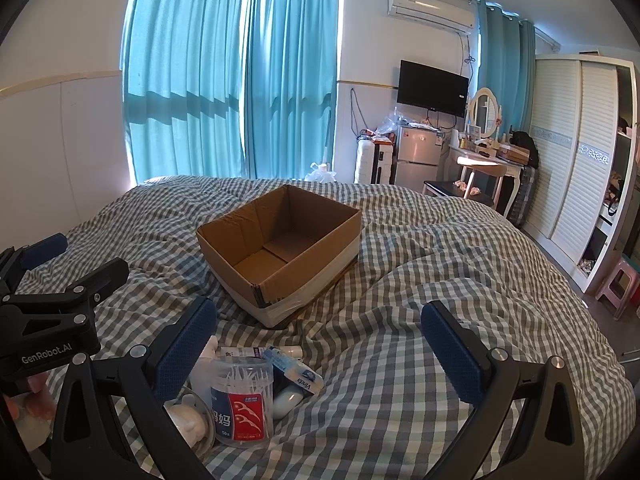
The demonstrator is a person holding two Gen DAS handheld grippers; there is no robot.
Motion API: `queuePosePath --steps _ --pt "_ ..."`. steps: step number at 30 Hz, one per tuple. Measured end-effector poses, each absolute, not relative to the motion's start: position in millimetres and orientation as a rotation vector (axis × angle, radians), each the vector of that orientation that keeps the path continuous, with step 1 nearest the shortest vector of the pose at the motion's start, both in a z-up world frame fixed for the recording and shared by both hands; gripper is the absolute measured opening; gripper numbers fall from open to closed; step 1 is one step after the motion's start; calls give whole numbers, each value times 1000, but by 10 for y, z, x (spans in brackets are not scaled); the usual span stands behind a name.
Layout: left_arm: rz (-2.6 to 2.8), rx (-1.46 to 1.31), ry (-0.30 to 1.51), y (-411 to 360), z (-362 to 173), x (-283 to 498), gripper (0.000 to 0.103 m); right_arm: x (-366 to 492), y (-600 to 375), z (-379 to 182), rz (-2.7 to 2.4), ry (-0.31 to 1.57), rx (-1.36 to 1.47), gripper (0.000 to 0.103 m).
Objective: Organize objects
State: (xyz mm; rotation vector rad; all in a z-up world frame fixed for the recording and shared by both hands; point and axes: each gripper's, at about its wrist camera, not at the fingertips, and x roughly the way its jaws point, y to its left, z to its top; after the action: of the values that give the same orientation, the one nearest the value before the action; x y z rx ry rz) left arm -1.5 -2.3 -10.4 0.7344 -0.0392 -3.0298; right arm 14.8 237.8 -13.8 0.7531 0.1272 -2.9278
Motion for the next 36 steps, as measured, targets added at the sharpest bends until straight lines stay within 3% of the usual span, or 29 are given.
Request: queuePosePath --steps 11,23,28,31,36 --pt "-3004 857 -19 -59 -220 -156 103 51 2450 -203 -2891 101 805 103" --pt "-2927 1222 21 -59 -742 -597 102 -320 2519 -525 -2826 120 969 102" --pt "-2884 1339 18 -36 -1012 -765 89 -490 2518 -755 -2787 148 1051 100" --pt "-2869 1429 6 -1 -1169 -857 79 -589 2533 -898 -2756 147 1105 92" --pt "-2883 1576 40 63 -1349 -970 79 -645 2568 -1049 -2703 96 1170 88"
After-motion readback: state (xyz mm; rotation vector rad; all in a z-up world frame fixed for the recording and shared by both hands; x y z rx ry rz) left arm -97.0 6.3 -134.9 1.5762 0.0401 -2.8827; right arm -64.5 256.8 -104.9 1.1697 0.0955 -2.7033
